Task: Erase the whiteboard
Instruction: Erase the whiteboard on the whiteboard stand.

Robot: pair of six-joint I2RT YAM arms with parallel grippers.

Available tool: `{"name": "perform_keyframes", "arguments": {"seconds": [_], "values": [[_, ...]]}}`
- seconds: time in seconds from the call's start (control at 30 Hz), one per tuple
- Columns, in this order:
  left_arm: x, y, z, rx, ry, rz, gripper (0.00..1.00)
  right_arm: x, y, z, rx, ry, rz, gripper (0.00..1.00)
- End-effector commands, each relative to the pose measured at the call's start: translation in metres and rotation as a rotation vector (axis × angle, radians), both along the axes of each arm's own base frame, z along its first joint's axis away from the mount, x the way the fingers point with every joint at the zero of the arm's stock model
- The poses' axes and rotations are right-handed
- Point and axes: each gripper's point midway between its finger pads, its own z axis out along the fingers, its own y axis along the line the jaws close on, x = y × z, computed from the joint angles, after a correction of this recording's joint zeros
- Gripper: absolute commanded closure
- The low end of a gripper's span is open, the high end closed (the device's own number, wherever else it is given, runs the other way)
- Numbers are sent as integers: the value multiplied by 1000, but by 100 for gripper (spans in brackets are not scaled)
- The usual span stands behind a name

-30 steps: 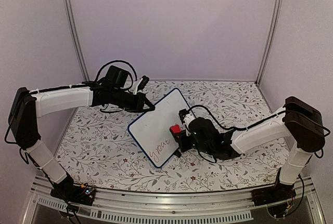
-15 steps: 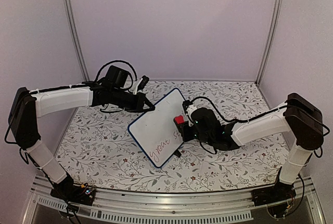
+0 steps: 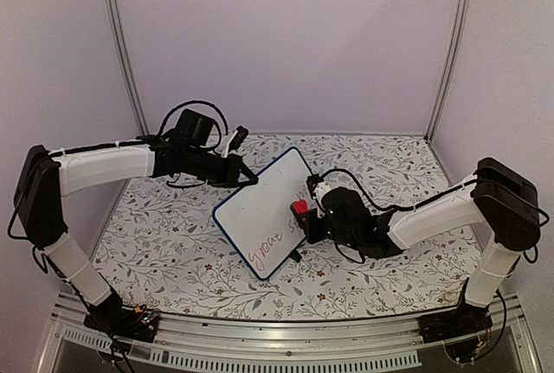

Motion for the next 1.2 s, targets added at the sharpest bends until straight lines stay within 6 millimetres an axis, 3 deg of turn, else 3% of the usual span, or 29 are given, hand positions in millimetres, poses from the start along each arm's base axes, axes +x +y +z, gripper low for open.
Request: {"name": "perform_keyframes", "arguments": {"seconds": [0.0,0.2,0.43,0.9,1.17], "values": [[-19,-19,6,-41,3,-102,100,-23,-4,-29,-64,74,37,78],[-19,-19,6,-43,2,-103,100,-27,-10,-36,-72,91,20,78],[-20,-19,6,-44,3,-104,100,-26,-11,-32,-58,86,5,78],[-20,-19,8,-45,-1,-104,100,29,-21,8,-39,24,-153,77],[-21,-19,9,-48,-1,-108,100,46,-21,19,-35,2,-158,77]]}}
